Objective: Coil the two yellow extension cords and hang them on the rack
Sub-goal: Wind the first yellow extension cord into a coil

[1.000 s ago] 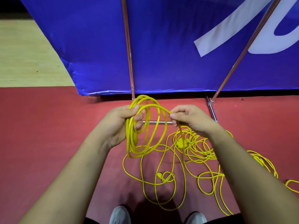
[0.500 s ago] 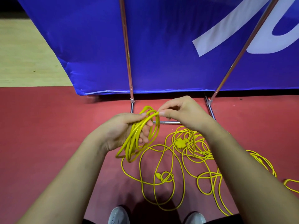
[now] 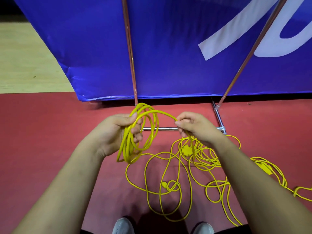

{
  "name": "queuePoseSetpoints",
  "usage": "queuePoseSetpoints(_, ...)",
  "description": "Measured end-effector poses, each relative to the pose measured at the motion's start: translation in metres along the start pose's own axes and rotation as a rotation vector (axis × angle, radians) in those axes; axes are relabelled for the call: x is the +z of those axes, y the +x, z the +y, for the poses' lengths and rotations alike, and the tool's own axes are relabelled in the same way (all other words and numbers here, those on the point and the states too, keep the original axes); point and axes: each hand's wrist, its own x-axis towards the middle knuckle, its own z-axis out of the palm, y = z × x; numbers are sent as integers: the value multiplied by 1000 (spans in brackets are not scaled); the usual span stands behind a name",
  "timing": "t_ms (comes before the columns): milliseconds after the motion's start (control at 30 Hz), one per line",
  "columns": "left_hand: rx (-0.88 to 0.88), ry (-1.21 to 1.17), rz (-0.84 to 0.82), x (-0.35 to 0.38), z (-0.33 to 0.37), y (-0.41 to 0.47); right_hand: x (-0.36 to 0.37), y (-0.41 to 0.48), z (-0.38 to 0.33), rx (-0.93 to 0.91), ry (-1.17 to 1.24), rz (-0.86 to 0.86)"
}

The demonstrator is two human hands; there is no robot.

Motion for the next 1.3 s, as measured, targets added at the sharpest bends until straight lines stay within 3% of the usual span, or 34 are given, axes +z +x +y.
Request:
queuePoseSetpoints(167, -136, 92, -27, 4, -2, 1, -1, 1, -19, -112, -72, 79)
queuePoseSetpoints(333, -123, 181, -34, 8, -9, 6, 18, -3, -42, -188, -270, -35)
queuePoseSetpoints(533, -69, 241, -31, 12, -18, 9, 38, -6, -49, -275, -330, -104)
queuePoseSetpoints(733, 30, 58, 35, 3, -10, 7, 7, -6, -18, -75, -393, -129)
queuePoseSetpoints(833, -61, 115, 5, 4, -10, 4, 1, -5, -4, 17, -94, -44)
queuePoseSetpoints(967, -183, 179, -82, 7, -10, 5, 0, -2, -19, -110, -108, 62)
queuePoseSetpoints(1167, -142, 384, -98, 9, -20, 8, 34, -10, -49, -301, -344, -72)
queuePoseSetpoints(1300, -39, 505, -59, 12, -24, 9, 37, -8, -46, -424, -571, -17)
